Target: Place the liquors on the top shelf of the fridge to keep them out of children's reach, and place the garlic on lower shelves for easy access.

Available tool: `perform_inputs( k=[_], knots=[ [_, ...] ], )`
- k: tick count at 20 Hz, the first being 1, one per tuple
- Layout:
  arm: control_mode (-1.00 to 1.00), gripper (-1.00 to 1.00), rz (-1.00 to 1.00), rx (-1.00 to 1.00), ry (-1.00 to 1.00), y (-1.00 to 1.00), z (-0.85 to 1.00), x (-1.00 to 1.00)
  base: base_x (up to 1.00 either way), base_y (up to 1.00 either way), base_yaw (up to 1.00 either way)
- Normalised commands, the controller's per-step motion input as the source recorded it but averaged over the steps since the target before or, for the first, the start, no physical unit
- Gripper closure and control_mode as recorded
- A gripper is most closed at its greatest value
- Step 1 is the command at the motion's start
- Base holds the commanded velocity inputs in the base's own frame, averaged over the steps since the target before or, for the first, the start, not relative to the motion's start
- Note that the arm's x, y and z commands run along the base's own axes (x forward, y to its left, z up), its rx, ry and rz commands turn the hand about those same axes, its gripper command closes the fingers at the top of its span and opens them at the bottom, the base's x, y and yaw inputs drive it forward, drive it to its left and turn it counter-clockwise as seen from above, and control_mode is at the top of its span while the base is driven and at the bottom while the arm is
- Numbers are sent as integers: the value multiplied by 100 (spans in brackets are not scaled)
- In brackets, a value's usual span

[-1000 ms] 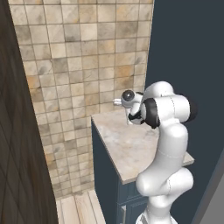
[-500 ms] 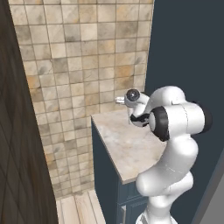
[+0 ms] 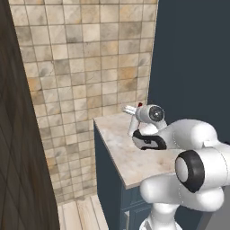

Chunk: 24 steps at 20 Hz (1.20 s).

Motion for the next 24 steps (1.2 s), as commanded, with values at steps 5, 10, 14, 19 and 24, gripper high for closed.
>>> perform_inputs(
  k=[5, 10, 14, 19, 24],
  knots=[
    [-100, 100, 17, 9, -3, -3, 100, -76, 0, 0, 0],
    [-100, 100, 11, 0, 0, -16, 100, -67, 0, 0, 0],
    [-100, 100, 8, 0, 3, -9, 93, -60, 0, 0, 0],
    [-100, 100, 2, 0, 6, 0, 51, -24, 0, 0, 0],
    [-100, 100, 0, -3, 5, 0, 41, -44, 0, 0, 0]
  ],
)
